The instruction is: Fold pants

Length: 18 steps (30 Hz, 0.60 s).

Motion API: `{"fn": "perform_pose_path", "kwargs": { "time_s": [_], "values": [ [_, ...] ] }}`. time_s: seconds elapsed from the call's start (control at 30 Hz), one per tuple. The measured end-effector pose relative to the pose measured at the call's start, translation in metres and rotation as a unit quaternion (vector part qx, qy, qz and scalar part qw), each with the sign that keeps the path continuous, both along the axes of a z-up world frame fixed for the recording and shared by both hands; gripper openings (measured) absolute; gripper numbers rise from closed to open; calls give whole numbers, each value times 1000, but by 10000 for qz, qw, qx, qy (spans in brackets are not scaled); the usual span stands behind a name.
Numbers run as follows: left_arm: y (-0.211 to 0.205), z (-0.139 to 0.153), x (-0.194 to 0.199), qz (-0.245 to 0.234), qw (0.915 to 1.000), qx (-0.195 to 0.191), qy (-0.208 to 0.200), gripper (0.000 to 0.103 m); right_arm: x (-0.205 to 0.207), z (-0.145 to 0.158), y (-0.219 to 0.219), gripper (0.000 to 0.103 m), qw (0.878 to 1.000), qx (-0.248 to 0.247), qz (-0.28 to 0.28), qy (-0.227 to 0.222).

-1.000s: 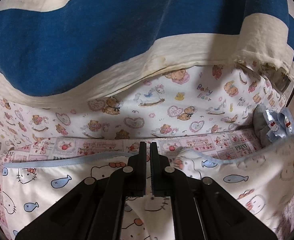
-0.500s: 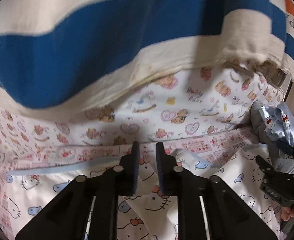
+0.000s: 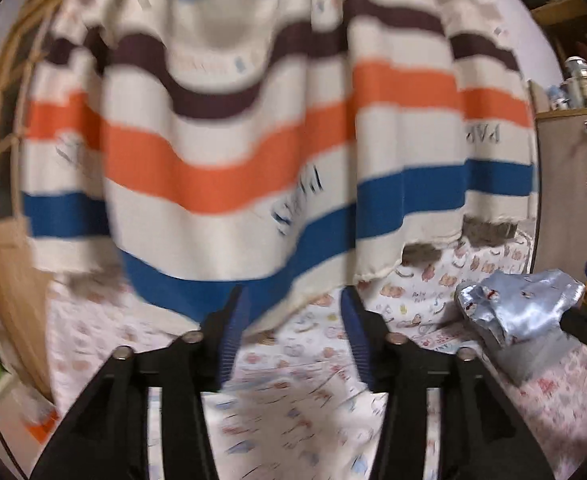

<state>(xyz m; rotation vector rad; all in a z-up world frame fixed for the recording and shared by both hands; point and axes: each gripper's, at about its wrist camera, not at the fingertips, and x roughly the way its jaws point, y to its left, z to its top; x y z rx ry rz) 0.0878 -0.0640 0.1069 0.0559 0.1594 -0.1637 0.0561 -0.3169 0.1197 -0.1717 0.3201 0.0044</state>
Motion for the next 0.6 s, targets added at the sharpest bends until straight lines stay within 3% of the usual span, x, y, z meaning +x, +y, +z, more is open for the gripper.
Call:
{"fn": "perform_pose_path", "kwargs": {
  "time_s": [0.13,0.2,0.3,0.4,0.6],
  "values": [
    [33,1,-68,283,9995,0,-163,67,-38,8,18,85,9985,377,358,-159],
    [49,-8,-96,322,9992,-42,-236,83,-58,5,27,86,9961,669,546,-196],
    [66,-25,-135,568,9976,22,-386,102,-79,-6,43,86,9948,695,705,-220],
    [79,-42,-167,803,9951,83,-566,102,-93,-18,54,90,9945,688,730,-289],
    [116,-84,-195,1092,9932,-373,-149,102,-115,-58,92,93,9883,754,1328,20]
  ]
}}
